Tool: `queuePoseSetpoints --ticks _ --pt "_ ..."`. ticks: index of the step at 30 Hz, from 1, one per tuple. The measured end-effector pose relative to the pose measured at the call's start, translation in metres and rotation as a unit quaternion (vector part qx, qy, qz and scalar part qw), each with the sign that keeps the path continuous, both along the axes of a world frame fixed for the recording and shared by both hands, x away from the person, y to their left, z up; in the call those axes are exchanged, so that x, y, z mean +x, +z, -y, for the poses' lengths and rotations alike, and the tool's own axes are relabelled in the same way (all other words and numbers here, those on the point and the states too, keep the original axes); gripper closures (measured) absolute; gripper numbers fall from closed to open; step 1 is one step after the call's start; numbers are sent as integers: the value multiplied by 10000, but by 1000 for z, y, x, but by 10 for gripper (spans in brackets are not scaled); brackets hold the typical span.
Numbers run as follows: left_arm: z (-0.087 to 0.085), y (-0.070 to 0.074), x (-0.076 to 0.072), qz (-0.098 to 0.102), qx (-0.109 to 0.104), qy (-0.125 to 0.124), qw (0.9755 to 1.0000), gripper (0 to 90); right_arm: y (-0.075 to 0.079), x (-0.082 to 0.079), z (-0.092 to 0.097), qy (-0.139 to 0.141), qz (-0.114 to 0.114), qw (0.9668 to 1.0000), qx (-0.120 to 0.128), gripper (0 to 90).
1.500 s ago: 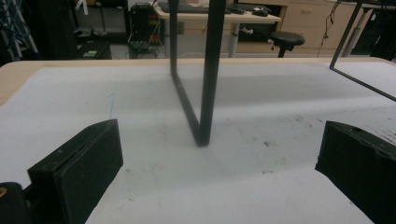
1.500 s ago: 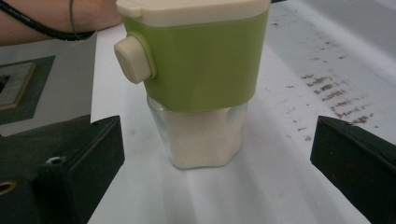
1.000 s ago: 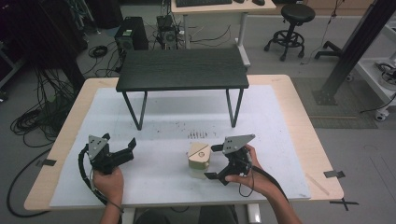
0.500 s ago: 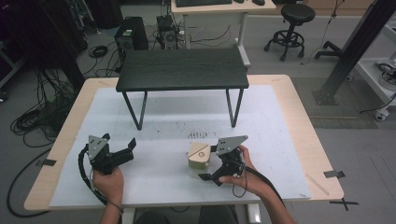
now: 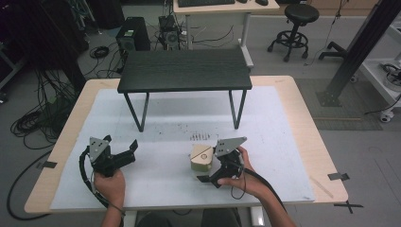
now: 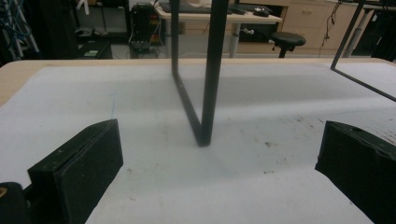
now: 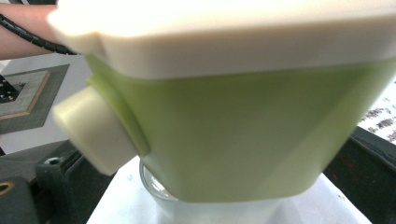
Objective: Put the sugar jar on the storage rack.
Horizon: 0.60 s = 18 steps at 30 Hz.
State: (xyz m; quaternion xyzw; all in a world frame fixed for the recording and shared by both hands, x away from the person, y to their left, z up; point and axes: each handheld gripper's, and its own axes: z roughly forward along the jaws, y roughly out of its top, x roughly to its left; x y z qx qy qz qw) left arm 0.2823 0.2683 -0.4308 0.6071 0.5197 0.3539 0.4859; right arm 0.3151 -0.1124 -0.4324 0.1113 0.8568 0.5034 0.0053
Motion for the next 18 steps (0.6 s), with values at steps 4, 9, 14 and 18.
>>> queuePoseSetpoints --ticks 4,9,14,18 --pt "0 0 0 3 0 -2 10000 5 0 1 -2 18 -2 10000 10 23" --pt "0 0 0 1 -2 -3 10000 5 0 1 -3 26 2 10000 14 24" --pt "0 0 0 0 6 -7 10000 5 0 0 -4 30 1 10000 0 23" --pt "0 0 0 -2 6 -10 10000 5 -2 0 -6 42 3 10000 8 23"
